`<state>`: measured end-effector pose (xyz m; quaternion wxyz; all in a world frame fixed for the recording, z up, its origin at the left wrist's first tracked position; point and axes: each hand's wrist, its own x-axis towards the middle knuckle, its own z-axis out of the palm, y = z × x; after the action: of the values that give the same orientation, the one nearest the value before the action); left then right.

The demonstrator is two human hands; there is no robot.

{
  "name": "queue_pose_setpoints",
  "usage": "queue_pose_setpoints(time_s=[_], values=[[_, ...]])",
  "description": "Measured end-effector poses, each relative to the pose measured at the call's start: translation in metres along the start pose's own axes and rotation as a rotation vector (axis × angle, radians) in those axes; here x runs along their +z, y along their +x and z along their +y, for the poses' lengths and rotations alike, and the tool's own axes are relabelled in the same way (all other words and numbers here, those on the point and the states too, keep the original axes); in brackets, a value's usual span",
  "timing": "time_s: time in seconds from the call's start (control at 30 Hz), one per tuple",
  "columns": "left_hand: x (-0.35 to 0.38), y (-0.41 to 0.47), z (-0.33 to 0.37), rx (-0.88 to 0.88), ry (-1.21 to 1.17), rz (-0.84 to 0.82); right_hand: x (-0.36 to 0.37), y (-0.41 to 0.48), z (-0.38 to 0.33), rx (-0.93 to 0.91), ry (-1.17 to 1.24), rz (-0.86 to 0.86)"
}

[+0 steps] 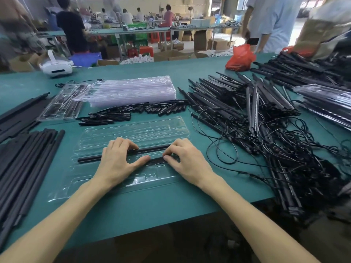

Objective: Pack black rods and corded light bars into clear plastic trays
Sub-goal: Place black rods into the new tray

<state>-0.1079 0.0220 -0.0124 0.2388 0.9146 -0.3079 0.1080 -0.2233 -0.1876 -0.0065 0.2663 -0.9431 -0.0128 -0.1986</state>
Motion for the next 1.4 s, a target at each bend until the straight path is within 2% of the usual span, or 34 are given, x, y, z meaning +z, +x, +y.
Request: queue_pose_setpoints(time_s=[0.23, 0.4, 0.67, 0.8, 0.97, 1.07, 1.23, 1.33, 1.4], values=[[-0.006, 0.008, 0.02, 0.188, 0.224, -0.095, -0.003, -0.003, -0.004, -0.034, -0.04, 0.025], [0.007, 0.018, 0.049, 0.171, 0.12, -0.044, -0.005, -0.014, -0.006, -0.11, -0.183, 0.069], [0.053, 0.045, 0.079, 0.117, 0.068, -0.182, -0.03, -0.024, 0.013, -0.054, -0.178, -0.012], [0.06, 0.045, 0.077, 0.138, 0.105, -0.148, -0.044, -0.016, 0.021, 0.042, -0.019, -0.076], [0.059, 0.043, 0.076, 0.125, 0.093, -0.142, -0.079, 0.034, 0.043, 0.188, 0.089, 0.097], [0.058, 0.043, 0.075, 0.109, 0.077, -0.141, -0.103, 0.073, 0.074, 0.315, -0.031, 0.166], [0.055, 0.039, 0.076, 0.104, 0.069, -0.139, -0.127, 0.089, 0.13, 0.625, -0.618, 0.169], [0.056, 0.04, 0.077, 0.095, 0.071, -0.137, -0.137, 0.077, 0.154, 0.825, -0.575, 0.175], [0.057, 0.039, 0.078, 0.093, 0.074, -0.139, -0.139, 0.071, 0.165, 0.873, -0.491, 0.204]])
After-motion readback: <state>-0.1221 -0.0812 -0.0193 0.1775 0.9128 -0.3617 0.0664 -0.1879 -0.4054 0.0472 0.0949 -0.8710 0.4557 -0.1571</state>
